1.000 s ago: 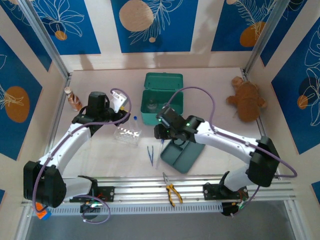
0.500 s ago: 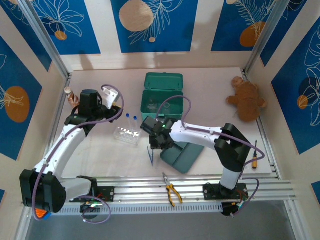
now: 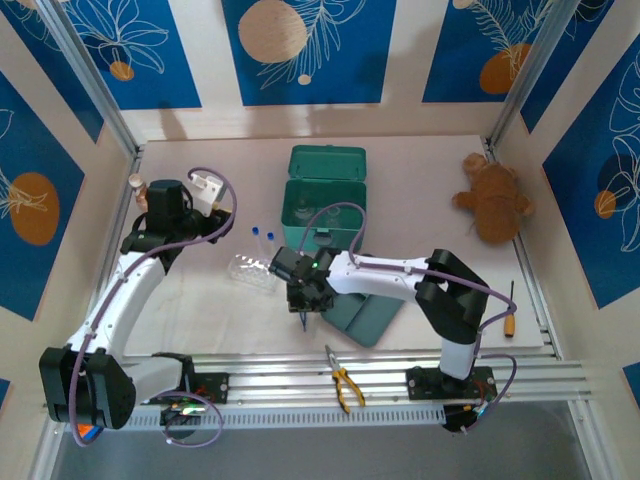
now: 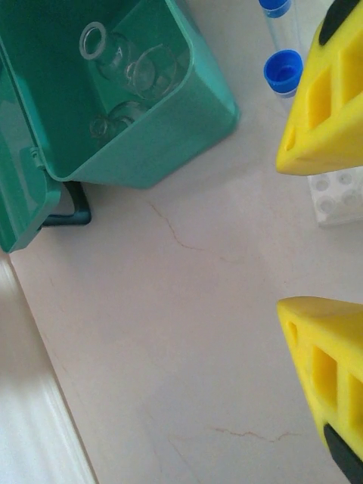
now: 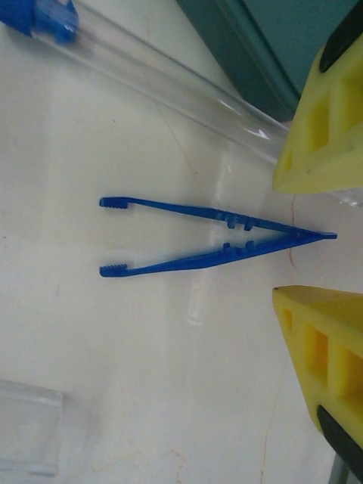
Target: Organize the chemistry lab equipment
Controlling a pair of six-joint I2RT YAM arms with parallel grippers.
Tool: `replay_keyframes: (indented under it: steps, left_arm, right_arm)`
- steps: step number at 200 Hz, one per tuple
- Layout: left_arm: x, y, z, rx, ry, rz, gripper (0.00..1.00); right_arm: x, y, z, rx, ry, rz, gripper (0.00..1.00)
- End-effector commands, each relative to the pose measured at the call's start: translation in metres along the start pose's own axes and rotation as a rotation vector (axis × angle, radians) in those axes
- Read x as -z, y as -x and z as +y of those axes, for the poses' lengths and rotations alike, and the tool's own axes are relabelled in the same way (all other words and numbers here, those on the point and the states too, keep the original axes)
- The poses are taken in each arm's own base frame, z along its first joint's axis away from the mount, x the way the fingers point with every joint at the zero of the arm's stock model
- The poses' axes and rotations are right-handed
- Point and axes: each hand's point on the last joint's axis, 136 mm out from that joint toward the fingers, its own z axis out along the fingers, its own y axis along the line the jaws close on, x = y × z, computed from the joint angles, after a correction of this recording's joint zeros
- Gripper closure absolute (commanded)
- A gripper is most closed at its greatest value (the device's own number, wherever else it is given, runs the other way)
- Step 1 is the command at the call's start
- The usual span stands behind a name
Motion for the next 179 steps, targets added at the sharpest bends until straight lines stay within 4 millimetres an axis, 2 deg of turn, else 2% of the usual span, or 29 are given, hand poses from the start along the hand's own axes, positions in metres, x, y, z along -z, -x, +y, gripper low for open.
replay_keyframes:
  steps: [1,44,75,99,145,157,179]
  left_arm:
    - [0.004,-0.003,0.0,0.018,-0.003,-0.003,0.54]
    - [0.003,-0.006,-0.001,0.021,-0.01,0.002,0.54]
    - [0.002,-0.008,-0.002,0.023,-0.013,0.002,0.54]
    - [0.003,-0.009,-0.003,0.019,-0.015,0.004,0.54]
    - [0.004,-0.01,-0.003,0.015,-0.013,0.007,0.54]
    - [0.005,-0.01,-0.004,0.016,-0.019,0.005,0.54]
    - [0.003,-0.01,-0.006,0.023,-0.031,0.002,0.54]
  right_arm:
    - [-0.002,-0.017,-0.003,-0.006,-0.018,0.056,0.61]
    - [0.004,-0.035,-0.014,0.015,-0.042,0.095,0.6]
    - [-0.004,-0.044,-0.028,0.007,-0.087,0.124,0.59]
    - [-0.002,-0.044,-0.047,-0.01,-0.162,0.117,0.6]
    - [0.015,-0.042,-0.091,-0.042,-0.278,0.091,0.6]
    - [0.019,-0.038,-0.087,-0.039,-0.241,0.072,0.6]
    - [0.024,-0.03,-0.054,-0.027,-0.103,0.041,0.58]
